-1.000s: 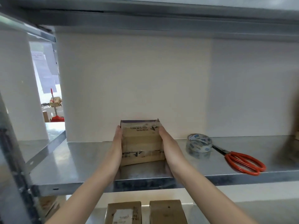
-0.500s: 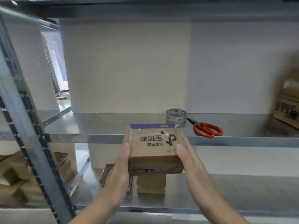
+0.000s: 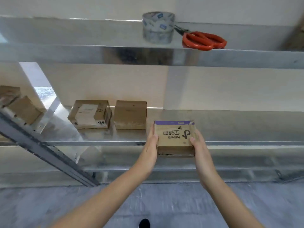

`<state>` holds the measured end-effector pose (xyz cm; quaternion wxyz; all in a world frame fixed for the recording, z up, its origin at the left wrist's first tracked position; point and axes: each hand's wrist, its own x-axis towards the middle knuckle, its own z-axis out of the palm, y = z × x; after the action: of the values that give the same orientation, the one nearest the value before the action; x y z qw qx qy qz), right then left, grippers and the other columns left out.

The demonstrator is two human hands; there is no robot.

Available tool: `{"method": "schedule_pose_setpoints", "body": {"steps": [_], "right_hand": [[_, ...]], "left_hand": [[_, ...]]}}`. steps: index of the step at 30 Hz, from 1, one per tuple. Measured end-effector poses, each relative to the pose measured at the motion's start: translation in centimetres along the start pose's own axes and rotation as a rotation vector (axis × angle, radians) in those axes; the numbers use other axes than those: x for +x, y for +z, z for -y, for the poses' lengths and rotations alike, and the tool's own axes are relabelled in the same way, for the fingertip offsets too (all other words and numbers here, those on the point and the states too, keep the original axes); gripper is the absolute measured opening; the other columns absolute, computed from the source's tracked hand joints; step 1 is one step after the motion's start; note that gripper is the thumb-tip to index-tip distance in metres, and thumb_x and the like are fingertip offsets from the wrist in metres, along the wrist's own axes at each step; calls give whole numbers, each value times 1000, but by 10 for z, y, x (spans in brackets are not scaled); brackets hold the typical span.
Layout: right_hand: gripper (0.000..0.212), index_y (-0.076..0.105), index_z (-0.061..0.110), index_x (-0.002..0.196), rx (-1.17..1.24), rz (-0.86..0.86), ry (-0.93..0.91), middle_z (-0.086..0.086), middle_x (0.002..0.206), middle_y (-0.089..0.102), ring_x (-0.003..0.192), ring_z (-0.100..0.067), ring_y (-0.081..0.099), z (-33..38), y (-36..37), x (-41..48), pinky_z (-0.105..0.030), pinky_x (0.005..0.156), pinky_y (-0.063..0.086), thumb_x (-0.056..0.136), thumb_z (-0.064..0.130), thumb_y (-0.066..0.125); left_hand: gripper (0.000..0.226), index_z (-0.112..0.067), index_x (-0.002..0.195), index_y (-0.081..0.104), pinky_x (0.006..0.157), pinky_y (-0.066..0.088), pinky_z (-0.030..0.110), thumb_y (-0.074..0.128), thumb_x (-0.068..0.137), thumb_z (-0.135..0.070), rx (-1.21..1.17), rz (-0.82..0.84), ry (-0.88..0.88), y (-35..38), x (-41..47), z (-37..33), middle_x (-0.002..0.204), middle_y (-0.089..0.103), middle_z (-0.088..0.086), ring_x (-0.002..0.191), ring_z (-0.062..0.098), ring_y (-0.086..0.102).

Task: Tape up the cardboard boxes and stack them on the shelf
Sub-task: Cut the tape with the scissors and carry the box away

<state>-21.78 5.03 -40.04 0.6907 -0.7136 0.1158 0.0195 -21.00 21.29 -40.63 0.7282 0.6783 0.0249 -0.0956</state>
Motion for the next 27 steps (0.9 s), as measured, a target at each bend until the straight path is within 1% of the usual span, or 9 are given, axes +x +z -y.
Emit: {"method": "schedule_pose_setpoints", "body": {"steps": [4, 6, 11, 13, 15, 18, 22, 24, 27], "right_hand": [[45, 43, 37, 148, -31, -43, 21, 17, 140, 57, 129, 3, 50, -27, 3, 51, -27, 114, 34, 104, 29, 42], [54, 41, 36, 149, -50, -52, 15, 15, 144, 53, 133, 0, 47, -29, 7, 83, -29, 115, 33, 96, 39, 44], [56, 42, 32, 148, -65, -33, -20, 10, 138, 59, 121, 4, 55, -28, 21, 145, -9, 88, 45, 93, 36, 43], [44, 43, 25, 147, -49, -20, -22, 7, 136, 60, 113, 11, 58, -31, 22, 162, -2, 83, 44, 103, 25, 41], [41, 44, 25, 146, -47, 2, 3, 6, 133, 61, 113, 8, 60, -34, 23, 174, -4, 81, 45, 106, 19, 38], [38, 49, 27, 142, -57, 5, 51, 8, 126, 65, 117, -3, 61, -40, 22, 188, -13, 83, 47, 106, 23, 40], [37, 48, 28, 142, -105, 44, 27, 23, 115, 63, 93, 21, 59, -45, 19, 193, 0, 73, 44, 106, 25, 41], [40, 46, 31, 145, -128, 87, 5, 21, 122, 63, 103, 18, 58, -43, 13, 190, -4, 84, 46, 106, 31, 42], [52, 32, 33, 155, -198, 120, -26, 17, 154, 41, 140, 2, 37, -35, -7, 183, -13, 108, 28, 105, 45, 39]], "left_hand": [[46, -33, 156, 14, 106, 20, 2, 16, 110, -23, -8, -50, -51, 3, 62, 28, 161, 22, -17, 146, -3, 21], [45, -40, 150, 24, 104, 24, 4, 16, 110, -21, -11, -59, -49, 2, 92, 28, 152, 36, -21, 138, -10, 32], [49, -28, 160, 11, 121, 15, 22, 17, 111, -25, -60, -108, -36, -7, 148, 31, 161, 19, -17, 147, -1, 18], [49, -30, 160, 10, 114, 13, 11, 16, 111, -30, 31, -122, -47, -8, 162, 33, 159, 17, -23, 139, -12, 15], [49, -34, 159, 10, 101, 13, -2, 17, 110, -34, 89, -129, -64, -9, 169, 30, 159, 15, -26, 127, -22, 15], [50, -38, 158, 10, 102, 11, 6, 17, 109, -39, 135, -144, -83, -7, 174, 30, 161, 12, -26, 126, -17, 15], [50, -37, 158, 13, 104, 14, 8, 19, 109, -41, 180, -198, -62, -4, 175, 35, 160, 17, -26, 131, -15, 16], [48, -31, 158, 21, 95, 21, -5, 24, 110, -34, 211, -261, -2, 1, 171, 30, 152, 29, -29, 134, -17, 27], [45, -24, 153, 35, 73, 32, -8, 28, 110, -16, 222, -431, 120, 16, 153, 11, 124, 48, -34, 79, -30, 50]]}}
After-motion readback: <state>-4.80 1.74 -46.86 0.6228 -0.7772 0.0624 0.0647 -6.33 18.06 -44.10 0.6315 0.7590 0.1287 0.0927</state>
